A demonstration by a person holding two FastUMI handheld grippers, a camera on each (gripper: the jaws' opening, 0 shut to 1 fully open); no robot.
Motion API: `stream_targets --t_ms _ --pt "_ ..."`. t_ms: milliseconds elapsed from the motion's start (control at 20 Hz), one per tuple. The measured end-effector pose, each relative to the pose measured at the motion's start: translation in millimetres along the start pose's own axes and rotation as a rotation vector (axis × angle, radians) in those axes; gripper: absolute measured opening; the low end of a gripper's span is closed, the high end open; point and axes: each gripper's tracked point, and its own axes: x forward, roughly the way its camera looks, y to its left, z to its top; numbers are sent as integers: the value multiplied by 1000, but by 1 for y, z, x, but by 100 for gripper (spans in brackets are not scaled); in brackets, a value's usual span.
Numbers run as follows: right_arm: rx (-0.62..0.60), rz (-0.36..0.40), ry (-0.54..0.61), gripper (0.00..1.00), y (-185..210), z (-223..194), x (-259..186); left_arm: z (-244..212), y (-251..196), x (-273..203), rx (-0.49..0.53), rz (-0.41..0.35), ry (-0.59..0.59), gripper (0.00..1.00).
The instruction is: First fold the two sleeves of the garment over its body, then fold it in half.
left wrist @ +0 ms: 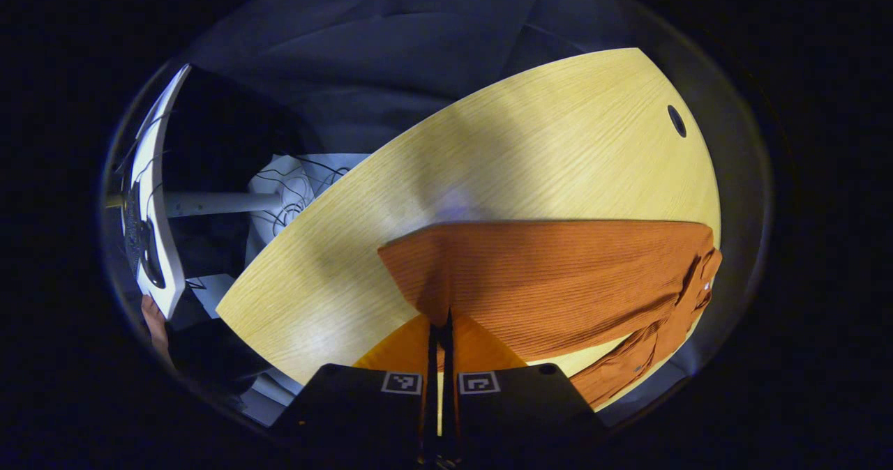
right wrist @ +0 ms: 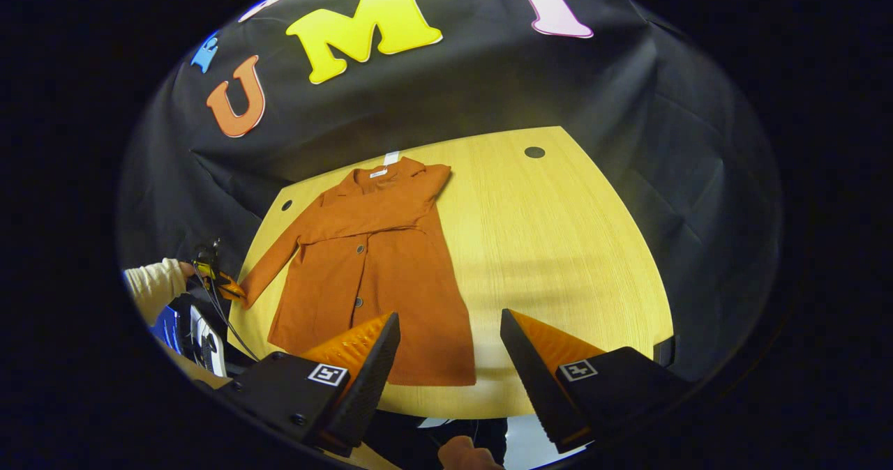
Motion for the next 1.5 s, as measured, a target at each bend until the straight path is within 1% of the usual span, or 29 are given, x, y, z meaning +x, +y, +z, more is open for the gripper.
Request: stream_targets --t_ms 100,200,350,450,500,550,600,650,750,850,950,1050,1150,1250,1300,1350,1400,1500 --pt "18 -10 21 94 -12 -11 3 -1 -11 -13 66 3 -18 4" --pt "26 -37 55 94 -26 -20 11 -4 -33 -30 105 -12 -28 4" --pt "65 -54 94 95 -44 -31 23 -6 -71 -61 193 -31 -64 4" --pt "97 -91 136 96 -63 -42 34 -8 -109 -82 263 -51 -93 4" --pt "116 -96 161 96 -70 -47 41 -9 -134 -95 306 -55 -113 4" --pt "137 -76 181 96 -72 -52 49 -16 -167 -113 361 -61 -138 4" --pt "135 -60 183 96 -72 -51 52 -21 -185 -119 398 -58 -149 4" --pt "122 -61 179 96 -77 -56 52 -26 -203 -126 434 -51 -159 4" --pt "79 -87 180 96 -93 -57 60 -37 -244 -133 493 -53 -168 4" --pt "75 -80 190 96 -98 -59 64 -52 -286 -135 551 -58 -182 4" --pt "102 -80 196 96 -106 -58 68 -72 -325 -133 613 -67 -181 4" --pt "121 -116 194 96 -124 -58 71 -99 -368 -124 686 -81 -180 4" --pt "154 -126 197 96 -137 -59 72 -138 -412 -110 783 -109 -172 3" --pt "199 -112 207 96 -143 -62 73 -168 -443 -98 816 -129 -144 3" --pt "221 -128 209 96 -152 -65 72 -178 -457 -91 829 -133 -141 3" --pt "241 -144 198 96 -159 -64 71 -184 -471 -83 833 -134 -150 3" --pt "260 -131 184 96 -161 -62 72 -193 -492 -71 831 -145 -162 3" --pt "244 -146 188 96 -171 -69 73 -217 -518 -49 830 -171 -144 3"
